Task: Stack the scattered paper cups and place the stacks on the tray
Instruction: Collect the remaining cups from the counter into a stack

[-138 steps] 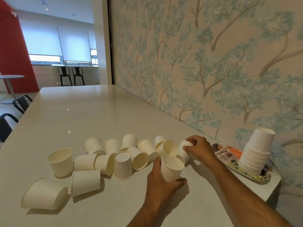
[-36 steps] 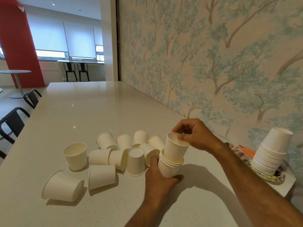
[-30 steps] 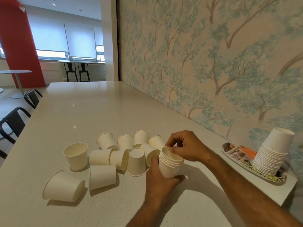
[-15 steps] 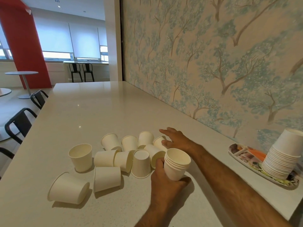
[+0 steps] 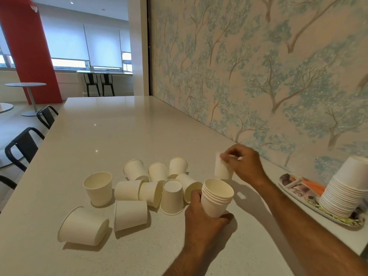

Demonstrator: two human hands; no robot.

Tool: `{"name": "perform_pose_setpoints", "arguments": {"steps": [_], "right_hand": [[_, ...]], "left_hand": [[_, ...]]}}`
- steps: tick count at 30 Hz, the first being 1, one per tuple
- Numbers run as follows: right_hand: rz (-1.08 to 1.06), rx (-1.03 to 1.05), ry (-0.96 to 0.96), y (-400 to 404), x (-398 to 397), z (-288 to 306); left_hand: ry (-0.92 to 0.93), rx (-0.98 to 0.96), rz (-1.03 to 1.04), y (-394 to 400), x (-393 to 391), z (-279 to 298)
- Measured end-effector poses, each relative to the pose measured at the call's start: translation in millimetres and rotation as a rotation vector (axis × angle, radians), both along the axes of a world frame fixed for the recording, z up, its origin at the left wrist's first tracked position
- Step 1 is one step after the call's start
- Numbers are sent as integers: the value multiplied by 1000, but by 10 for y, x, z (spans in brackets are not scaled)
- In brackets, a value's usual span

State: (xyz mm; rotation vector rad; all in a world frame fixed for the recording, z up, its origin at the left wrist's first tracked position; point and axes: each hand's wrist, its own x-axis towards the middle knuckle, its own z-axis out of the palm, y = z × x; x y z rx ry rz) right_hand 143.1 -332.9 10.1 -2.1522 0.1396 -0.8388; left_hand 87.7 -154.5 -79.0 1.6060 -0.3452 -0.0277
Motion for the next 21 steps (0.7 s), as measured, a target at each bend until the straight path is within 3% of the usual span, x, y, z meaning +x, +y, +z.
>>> {"name": "perform_pose_setpoints", "arguments": {"steps": [3,5,11,16,21], "right_hand": [[129,193,-356,134,-310,177],[263,226,-412,260,-498,224],[437,153,-238,420,-690,23],[641,-41,14,396,-635,-152],[525,429,-148,304,-447,-99]], "left_hand": [[-5,-2,14,-17,20,-13],[7,-17,28,-20,23,-6],[2,-18,25,-16,23,19],[28,-47,12,-16,7,21],[7,-59,36,-18,0,16]]}}
